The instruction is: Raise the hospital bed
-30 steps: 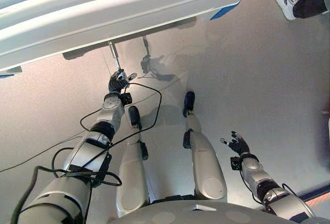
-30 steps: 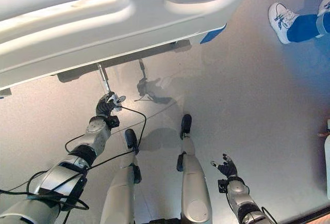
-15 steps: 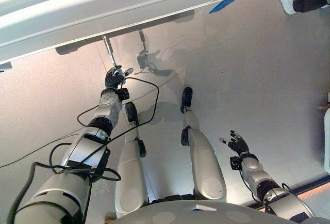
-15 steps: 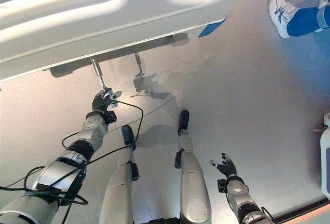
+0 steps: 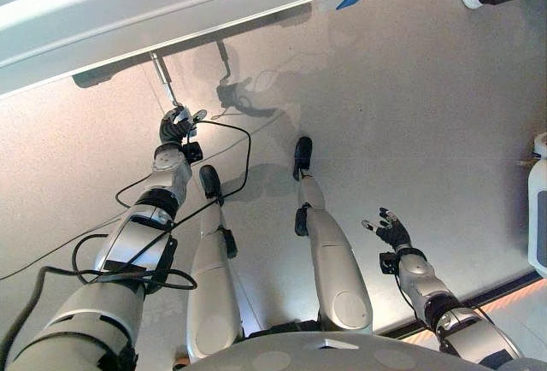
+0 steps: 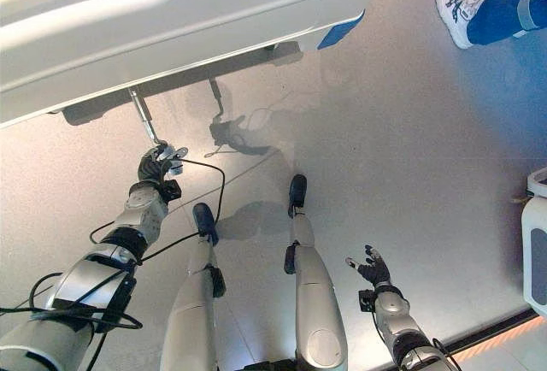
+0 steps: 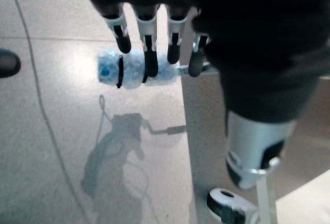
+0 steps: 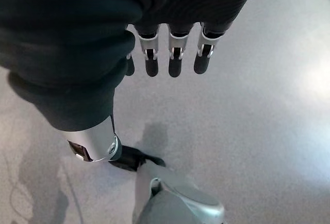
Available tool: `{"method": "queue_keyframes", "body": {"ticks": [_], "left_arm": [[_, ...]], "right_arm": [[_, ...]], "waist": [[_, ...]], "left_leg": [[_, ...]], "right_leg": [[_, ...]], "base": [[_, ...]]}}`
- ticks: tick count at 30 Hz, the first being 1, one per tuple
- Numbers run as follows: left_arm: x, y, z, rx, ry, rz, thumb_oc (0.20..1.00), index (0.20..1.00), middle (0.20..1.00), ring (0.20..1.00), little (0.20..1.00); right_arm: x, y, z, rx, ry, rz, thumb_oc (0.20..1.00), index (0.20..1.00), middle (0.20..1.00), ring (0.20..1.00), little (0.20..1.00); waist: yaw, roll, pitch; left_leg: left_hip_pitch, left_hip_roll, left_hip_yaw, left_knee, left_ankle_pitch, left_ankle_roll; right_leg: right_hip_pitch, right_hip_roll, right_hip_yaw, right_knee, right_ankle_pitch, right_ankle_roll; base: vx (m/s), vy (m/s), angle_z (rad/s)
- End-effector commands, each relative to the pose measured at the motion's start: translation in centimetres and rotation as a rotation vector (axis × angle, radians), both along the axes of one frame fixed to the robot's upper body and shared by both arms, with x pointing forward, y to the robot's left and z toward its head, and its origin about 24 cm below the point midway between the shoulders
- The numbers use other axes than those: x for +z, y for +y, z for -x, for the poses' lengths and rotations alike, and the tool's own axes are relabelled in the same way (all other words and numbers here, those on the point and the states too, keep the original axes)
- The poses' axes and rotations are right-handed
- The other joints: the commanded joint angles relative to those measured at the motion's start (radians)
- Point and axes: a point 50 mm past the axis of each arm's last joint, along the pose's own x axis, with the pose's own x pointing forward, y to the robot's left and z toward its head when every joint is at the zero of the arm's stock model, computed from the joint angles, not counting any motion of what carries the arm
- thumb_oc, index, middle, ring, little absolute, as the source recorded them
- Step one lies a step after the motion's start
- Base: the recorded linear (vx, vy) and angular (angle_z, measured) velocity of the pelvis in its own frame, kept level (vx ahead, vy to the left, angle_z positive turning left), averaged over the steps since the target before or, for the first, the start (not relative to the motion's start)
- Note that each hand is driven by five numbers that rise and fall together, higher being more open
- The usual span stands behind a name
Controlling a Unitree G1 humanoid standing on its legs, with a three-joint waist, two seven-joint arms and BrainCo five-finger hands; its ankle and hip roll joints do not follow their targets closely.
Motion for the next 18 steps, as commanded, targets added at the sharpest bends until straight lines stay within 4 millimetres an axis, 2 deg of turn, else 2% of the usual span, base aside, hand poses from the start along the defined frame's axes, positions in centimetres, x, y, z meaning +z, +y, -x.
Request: {"method": "queue_keyframes", "body": {"ticks": [1, 8, 18], "left_arm": [[0.9, 1.4, -0.1, 0.061, -0.015, 0.025, 1.000, 1.000, 1.000, 1.000, 1.000], [0.3, 2.0, 0.3, 0.090, 0.002, 0.039, 1.000, 1.000, 1.000, 1.000, 1.000], [1.4, 3.1, 0.2, 0.113, -0.025, 0.025, 1.000, 1.000, 1.000, 1.000, 1.000]], "right_arm": [[0.4, -1.2, 0.5, -0.025, -0.027, 0.014, 1.000, 1.000, 1.000, 1.000, 1.000], [0.4, -1.1, 0.5, -0.009, -0.031, 0.016, 1.000, 1.000, 1.000, 1.000, 1.000], [0.5, -1.2, 0.6, 0.004, -0.033, 0.013, 1.000, 1.000, 1.000, 1.000, 1.000]], "waist": [[0.016, -0.046, 0.023], [0.017, -0.052, 0.030], [0.017, -0.071, 0.041]], "left_leg": [[-0.092, -0.076, -0.062, -0.063, 0.090, 0.095], [-0.107, -0.078, -0.069, -0.063, 0.091, 0.096], [-0.131, -0.078, -0.073, -0.063, 0.092, 0.092]], "right_leg": [[-0.048, 0.045, -0.004, 0.007, 0.033, 0.078], [-0.062, 0.044, -0.008, 0.008, 0.037, 0.077], [-0.080, 0.044, -0.013, 0.004, 0.039, 0.083]], "base": [[0.00, 0.000, 0.00], [0.00, 0.000, 0.00], [0.00, 0.000, 0.00]]}}
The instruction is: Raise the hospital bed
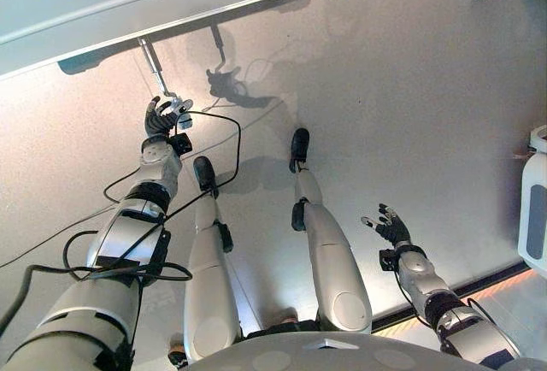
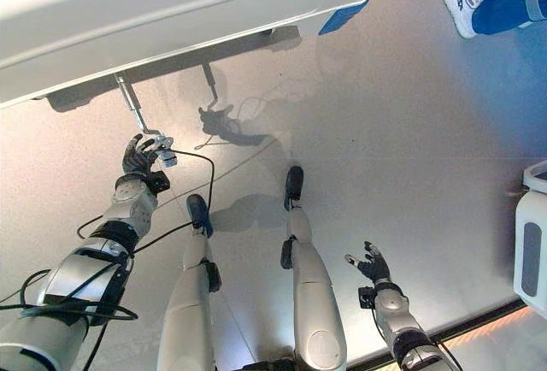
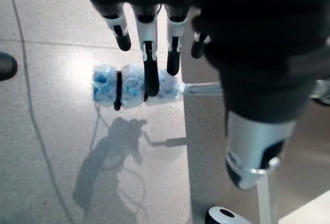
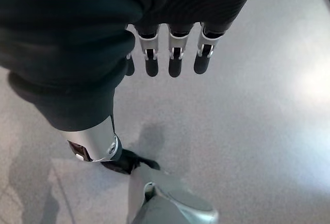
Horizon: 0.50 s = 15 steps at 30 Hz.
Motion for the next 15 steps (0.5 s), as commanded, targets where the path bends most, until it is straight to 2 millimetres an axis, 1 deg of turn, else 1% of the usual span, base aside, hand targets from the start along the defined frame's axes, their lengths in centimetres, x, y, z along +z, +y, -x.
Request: {"method": "queue_keyframes", "body": {"ticks": [1, 7, 10, 11, 13, 14, 15], "left_arm": [[0.6, 2.0, 0.3, 0.066, 0.003, 0.001, 1.000, 1.000, 1.000, 1.000, 1.000], [1.6, 2.4, 0.0, 0.066, -0.019, -0.019, 1.000, 1.000, 1.000, 1.000, 1.000], [2.8, 2.5, -0.4, 0.063, -0.043, -0.035, 1.000, 1.000, 1.000, 1.000, 1.000], [2.8, 2.5, -0.4, 0.063, -0.044, -0.035, 1.000, 1.000, 1.000, 1.000, 1.000], [3.9, 2.4, -0.9, 0.054, -0.066, -0.050, 1.000, 1.000, 1.000, 1.000, 1.000], [3.9, 2.4, -0.9, 0.054, -0.066, -0.050, 1.000, 1.000, 1.000, 1.000, 1.000], [4.9, 2.5, -1.2, 0.056, -0.092, -0.053, 1.000, 1.000, 1.000, 1.000, 1.000]], "right_arm": [[0.3, -1.1, 0.7, -0.001, -0.024, 0.008, 1.000, 1.000, 1.000, 1.000, 1.000], [0.3, -1.0, 0.6, 0.010, -0.024, 0.006, 1.000, 1.000, 1.000, 1.000, 1.000], [0.6, -0.9, 0.3, 0.014, -0.036, 0.001, 1.000, 1.000, 1.000, 1.000, 1.000], [0.6, -0.9, 0.3, 0.014, -0.036, 0.001, 1.000, 1.000, 1.000, 1.000, 1.000], [0.9, -0.8, 0.0, 0.015, -0.055, -0.008, 1.000, 1.000, 1.000, 1.000, 1.000], [0.9, -0.8, 0.0, 0.015, -0.055, -0.008, 1.000, 1.000, 1.000, 1.000, 1.000], [1.3, -0.7, -0.4, 0.021, -0.078, -0.013, 1.000, 1.000, 1.000, 1.000, 1.000]], "waist": [[0.018, -0.061, 0.036], [0.015, -0.072, 0.042], [0.013, -0.078, 0.047], [0.013, -0.078, 0.047], [0.009, -0.084, 0.049], [0.009, -0.084, 0.049], [0.007, -0.091, 0.051]], "left_leg": [[-0.102, -0.080, -0.071, -0.065, 0.090, 0.093], [-0.118, -0.081, -0.071, -0.065, 0.089, 0.092], [-0.135, -0.080, -0.075, -0.065, 0.089, 0.092], [-0.136, -0.080, -0.075, -0.065, 0.089, 0.092], [-0.153, -0.080, -0.076, -0.065, 0.090, 0.092], [-0.154, -0.080, -0.076, -0.065, 0.090, 0.092], [-0.165, -0.080, -0.078, -0.065, 0.088, 0.094]], "right_leg": [[-0.053, 0.042, -0.011, 0.004, 0.037, 0.085], [-0.066, 0.043, -0.016, 0.003, 0.039, 0.088], [-0.081, 0.042, -0.020, 0.002, 0.040, 0.092], [-0.081, 0.042, -0.020, 0.002, 0.040, 0.092], [-0.094, 0.041, -0.021, 0.001, 0.041, 0.093], [-0.094, 0.041, -0.021, 0.001, 0.041, 0.093], [-0.104, 0.042, -0.023, 0.001, 0.042, 0.095]], "base": [[0.00, 0.000, 0.00], [0.00, 0.000, 0.00], [0.00, 0.000, 0.00], [0.02, 0.002, 0.05], [0.02, 0.002, 0.08], [0.02, -0.001, 0.08], [0.02, -0.003, 0.05]]}}
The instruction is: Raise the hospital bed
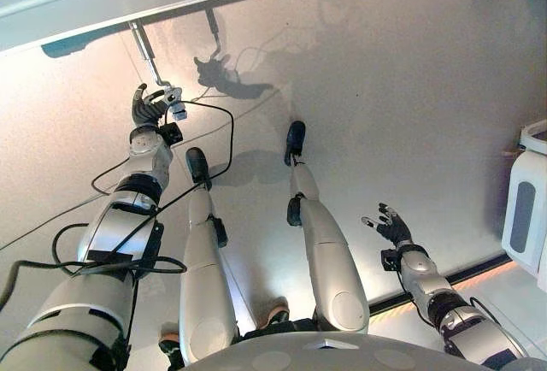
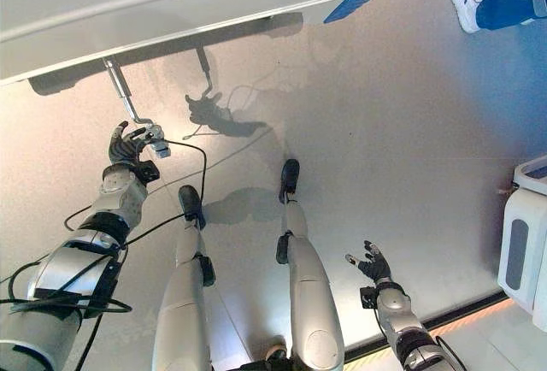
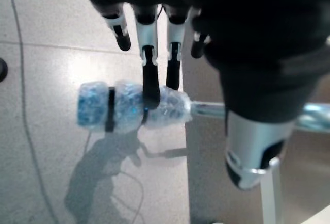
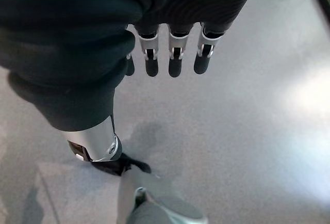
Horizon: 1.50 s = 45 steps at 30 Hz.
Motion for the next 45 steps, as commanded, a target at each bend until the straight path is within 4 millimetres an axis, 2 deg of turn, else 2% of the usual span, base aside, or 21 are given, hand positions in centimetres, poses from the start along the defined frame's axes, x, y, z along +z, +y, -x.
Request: {"method": "queue_keyframes", "body": {"ticks": [1, 3, 6, 17, 24, 34, 40, 45], "left_arm": [[1.1, 1.2, -0.1, 0.033, 0.000, -0.012, 1.000, 1.000, 1.000, 1.000, 1.000], [1.3, 1.2, -0.2, 0.033, -0.005, -0.013, 1.000, 1.000, 1.000, 1.000, 1.000], [2.7, 1.1, -0.6, 0.032, -0.040, -0.013, 1.000, 1.000, 1.000, 1.000, 1.000], [3.1, -0.2, -1.2, -0.018, -0.035, -0.057, 1.000, 1.000, 1.000, 1.000, 1.000], [4.3, -1.6, -1.8, -0.055, -0.091, -0.062, 1.000, 1.000, 1.000, 1.000, 1.000], [6.2, -2.5, -2.2, -0.091, -0.166, -0.057, 1.000, 1.000, 1.000, 1.000, 1.000], [6.1, -3.5, -2.4, -0.142, -0.167, -0.080, 1.000, 1.000, 1.000, 1.000, 1.000], [4.2, -4.3, -2.2, -0.166, -0.118, -0.082, 1.000, 1.000, 1.000, 1.000, 1.000]], "right_arm": [[0.5, -0.8, 0.3, -0.015, -0.031, 0.000, 1.000, 1.000, 1.000, 1.000, 1.000], [0.7, -0.8, 0.2, -0.012, -0.043, -0.003, 1.000, 1.000, 1.000, 1.000, 1.000], [1.5, -0.5, -0.4, 0.005, -0.096, -0.017, 1.000, 1.000, 1.000, 1.000, 1.000], [1.9, -0.2, -0.7, 0.031, -0.118, -0.011, 1.000, 1.000, 1.000, 1.000, 1.000], [2.2, -0.1, -0.9, 0.042, -0.138, -0.004, 1.000, 1.000, 1.000, 1.000, 1.000], [2.1, 0.0, -0.5, 0.071, -0.131, 0.001, 1.000, 1.000, 1.000, 1.000, 1.000], [2.1, -0.1, -0.3, 0.082, -0.126, 0.005, 1.000, 1.000, 1.000, 1.000, 1.000], [2.0, 0.0, -0.3, 0.083, -0.123, 0.006, 1.000, 1.000, 1.000, 1.000, 1.000]], "waist": [[0.009, -0.057, 0.035], [0.007, -0.060, 0.036], [0.000, -0.069, 0.041], [-0.004, -0.069, 0.038], [-0.004, -0.061, 0.032], [-0.003, -0.057, 0.029], [-0.002, -0.060, 0.032], [-0.002, -0.055, 0.030]], "left_leg": [[-0.078, -0.083, -0.051, -0.090, 0.084, 0.097], [-0.083, -0.083, -0.052, -0.090, 0.084, 0.098], [-0.106, -0.084, -0.054, -0.090, 0.083, 0.099], [-0.116, -0.086, -0.053, -0.090, 0.075, 0.102], [-0.111, -0.089, -0.053, -0.090, 0.070, 0.102], [-0.105, -0.085, -0.057, -0.090, 0.072, 0.096], [-0.095, -0.085, -0.058, -0.090, 0.075, 0.091], [-0.079, -0.087, -0.053, -0.090, 0.077, 0.094]], "right_leg": [[-0.042, 0.040, -0.005, 0.001, 0.034, 0.102], [-0.046, 0.041, -0.004, 0.001, 0.034, 0.102], [-0.070, 0.042, -0.004, 0.000, 0.034, 0.102], [-0.084, 0.042, -0.002, 0.000, 0.029, 0.102], [-0.081, 0.045, 0.000, 0.000, 0.025, 0.101], [-0.072, 0.046, -0.007, 0.000, 0.021, 0.102], [-0.061, 0.048, -0.013, 0.000, 0.023, 0.101], [-0.048, 0.051, -0.009, 0.003, 0.023, 0.097]], "base": [[0.00, 0.000, 0.00], [0.00, 0.000, 0.00], [0.01, 0.006, 0.03], [0.00, 0.003, 0.01], [0.00, 0.000, 0.00], [0.00, 0.000, 0.00], [-0.02, -0.021, 0.00], [-0.02, -0.002, 0.00]]}}
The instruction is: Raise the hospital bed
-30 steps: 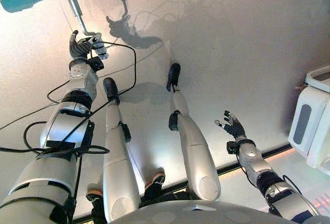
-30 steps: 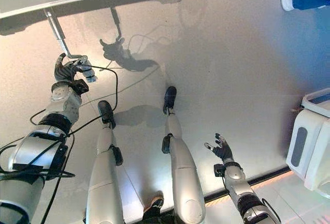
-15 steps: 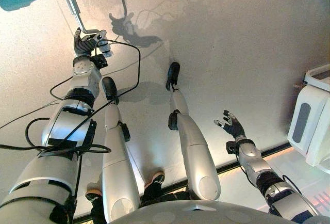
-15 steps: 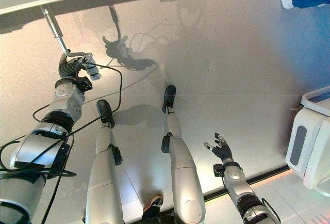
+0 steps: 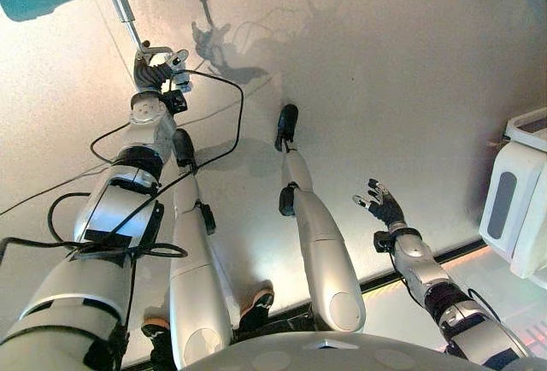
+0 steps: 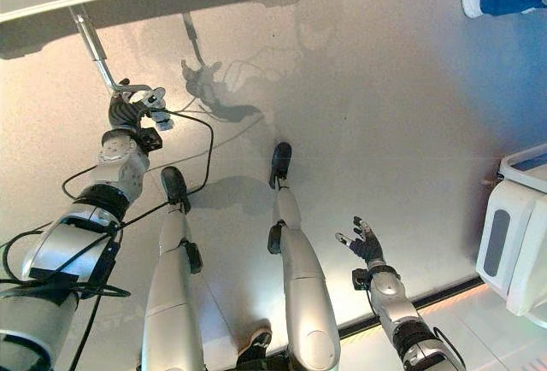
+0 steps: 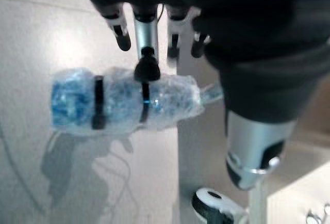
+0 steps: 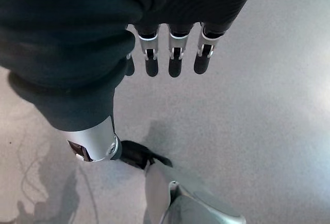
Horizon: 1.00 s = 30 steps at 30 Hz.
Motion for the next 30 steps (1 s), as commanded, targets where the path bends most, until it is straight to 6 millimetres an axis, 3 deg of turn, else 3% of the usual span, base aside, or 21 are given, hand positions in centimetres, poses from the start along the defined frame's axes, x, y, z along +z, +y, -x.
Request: {"method": "queue_keyframes", "body": {"ticks": [1, 9, 16, 23, 30], "left_arm": [[-0.6, -1.2, -0.1, -0.064, 0.006, -0.029, 1.000, 1.000, 1.000, 1.000, 1.000], [-2.1, -2.1, 0.2, -0.082, 0.029, 0.002, 1.000, 1.000, 1.000, 1.000, 1.000], [-4.8, -2.8, 0.9, -0.094, 0.097, 0.021, 1.000, 1.000, 1.000, 1.000, 1.000], [-5.4, -2.8, 1.0, -0.097, 0.117, 0.025, 1.000, 1.000, 1.000, 1.000, 1.000], [-8.2, -2.3, 2.1, -0.075, 0.213, -0.003, 1.000, 1.000, 1.000, 1.000, 1.000]], "right_arm": [[-0.4, -1.6, 1.7, 0.005, 0.020, 0.048, 1.000, 1.000, 1.000, 1.000, 1.000], [-0.3, -1.5, 1.4, 0.003, 0.014, 0.054, 1.000, 1.000, 1.000, 1.000, 1.000], [-0.3, -1.6, 1.4, -0.009, 0.017, 0.061, 1.000, 1.000, 1.000, 1.000, 1.000], [-0.5, -1.7, 1.4, -0.013, 0.027, 0.071, 1.000, 1.000, 1.000, 1.000, 1.000], [-0.7, -1.8, 1.5, -0.026, 0.040, 0.075, 1.000, 1.000, 1.000, 1.000, 1.000]], "waist": [[0.019, -0.013, 0.020], [0.016, -0.009, 0.018], [0.019, 0.000, 0.006], [0.020, 0.001, 0.005], [0.024, 0.001, -0.001]], "left_leg": [[0.028, -0.088, -0.030, -0.173, 0.076, 0.097], [0.044, -0.086, -0.026, -0.173, 0.074, 0.102], [0.065, -0.087, -0.021, -0.173, 0.071, 0.105], [0.072, -0.087, -0.017, -0.173, 0.073, 0.106], [0.081, -0.086, -0.021, -0.173, 0.075, 0.110]], "right_leg": [[0.010, 0.051, 0.002, 0.003, -0.014, 0.110], [0.020, 0.054, 0.012, 0.004, -0.016, 0.106], [0.031, 0.058, 0.019, 0.006, -0.018, 0.101], [0.037, 0.060, 0.019, 0.006, -0.017, 0.099], [0.045, 0.063, 0.017, 0.009, -0.018, 0.093]], "base": [[0.00, 0.000, 0.00], [-0.01, 0.000, -0.01], [-0.01, 0.001, -0.05], [0.00, 0.000, -0.01], [0.00, 0.000, 0.00]]}}
